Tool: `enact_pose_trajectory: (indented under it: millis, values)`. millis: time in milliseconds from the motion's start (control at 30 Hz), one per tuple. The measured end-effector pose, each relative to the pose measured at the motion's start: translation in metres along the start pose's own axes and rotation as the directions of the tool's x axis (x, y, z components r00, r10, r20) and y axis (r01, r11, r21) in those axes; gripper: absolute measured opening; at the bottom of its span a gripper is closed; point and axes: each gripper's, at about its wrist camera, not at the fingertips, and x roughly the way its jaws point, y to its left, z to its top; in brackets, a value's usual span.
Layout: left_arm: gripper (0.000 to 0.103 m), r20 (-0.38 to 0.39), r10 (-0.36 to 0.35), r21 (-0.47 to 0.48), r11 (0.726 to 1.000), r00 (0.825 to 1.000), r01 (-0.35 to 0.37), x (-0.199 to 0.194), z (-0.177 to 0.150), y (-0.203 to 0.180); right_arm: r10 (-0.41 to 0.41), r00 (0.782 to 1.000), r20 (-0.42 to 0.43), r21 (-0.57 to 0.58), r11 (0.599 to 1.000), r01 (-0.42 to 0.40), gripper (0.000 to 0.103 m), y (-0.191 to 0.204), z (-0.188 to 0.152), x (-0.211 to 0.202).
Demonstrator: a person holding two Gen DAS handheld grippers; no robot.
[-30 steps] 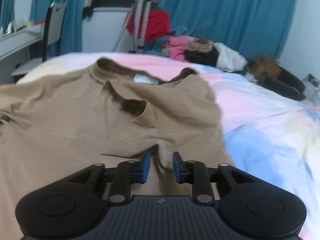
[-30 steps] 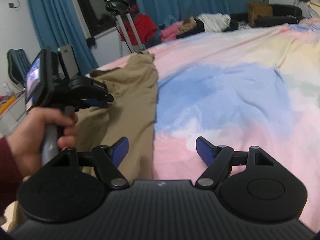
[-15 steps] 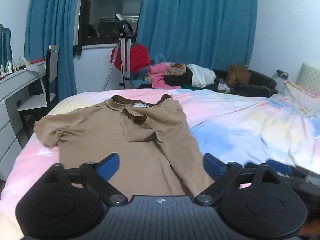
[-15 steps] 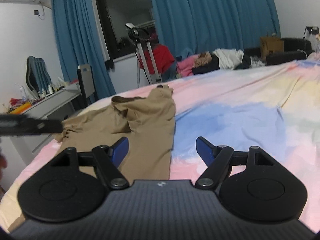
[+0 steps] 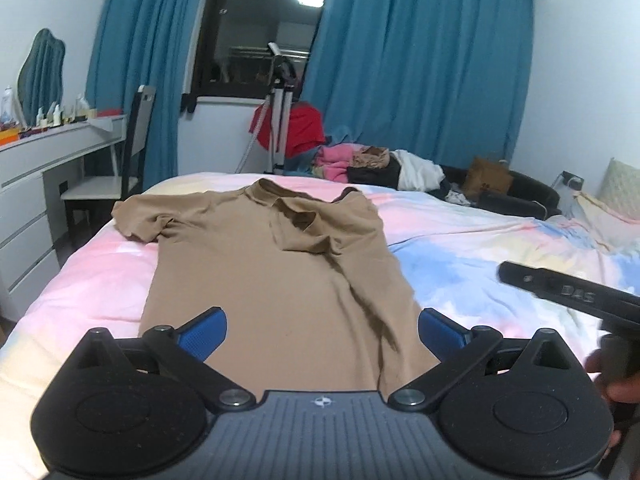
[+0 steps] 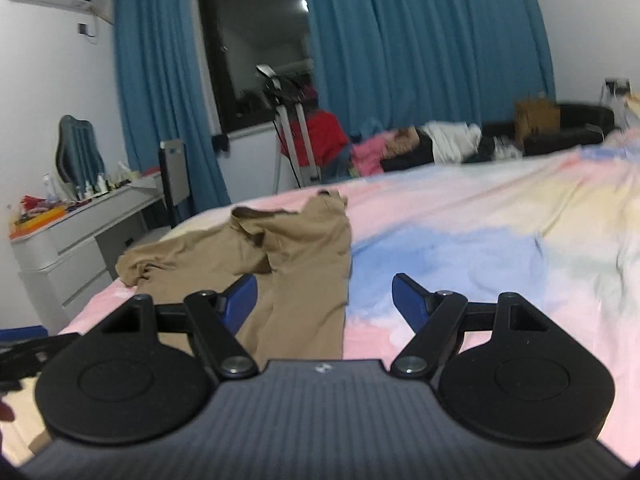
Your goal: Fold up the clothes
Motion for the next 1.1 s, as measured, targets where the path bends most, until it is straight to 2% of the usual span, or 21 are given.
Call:
enact_pose_trajectory:
  millis: [100, 300, 500, 633, 733, 933, 1100]
  values:
    - [0.103, 0.013, 0.016, 0.022, 1.000, 1.000, -0.016, 0.002, 0.000, -0.006, -0.006, 1.000, -0.003, 0.007, 1.000, 0.006, 0.076, -0.002, -0.001, 0.002]
    - [0.103, -0.041, 0.022, 0.027, 0.999, 0.999, -0.021, 0.015, -0.006, -0.005, 0.000, 1.000, -0.002, 0.005, 1.000, 0.000, 0.076, 0.000, -0.004, 0.001]
    - [0.103, -0.033, 0.051, 0.023, 0.998, 0.998, -0.050, 0.016, -0.005, -0.002, 0.001, 1.000, 0.005, -0.014, 1.000, -0.001, 0.076, 0.004, -0.005, -0.002]
    - [0.103, -0.024, 0.121, 0.009, 0.993, 0.992, -0.121, 0.016, -0.004, -0.001, -0.004, 1.000, 0.003, -0.017, 1.000, 0.004, 0.076, 0.006, -0.006, -0.002]
    - [0.103, -0.013, 0.154, 0.044, 0.987, 0.988, -0.154, 0.014, -0.004, -0.005, -0.028, 0.999, 0.016, -0.025, 0.999, 0.028, 0.076, 0.007, -0.006, -0.004]
    - [0.103, -0.058, 0.141, 0.041, 0.990, 0.988, -0.138, 0.016, -0.002, -0.002, -0.064, 0.998, 0.020, -0.018, 0.998, 0.064, 0.076, 0.004, -0.008, -0.005]
    - [0.103, -0.059, 0.188, 0.060, 0.981, 0.980, -0.185, 0.014, 0.009, 0.010, -0.010, 0.999, 0.035, -0.019, 1.000, 0.010, 0.076, 0.009, 0.001, -0.009]
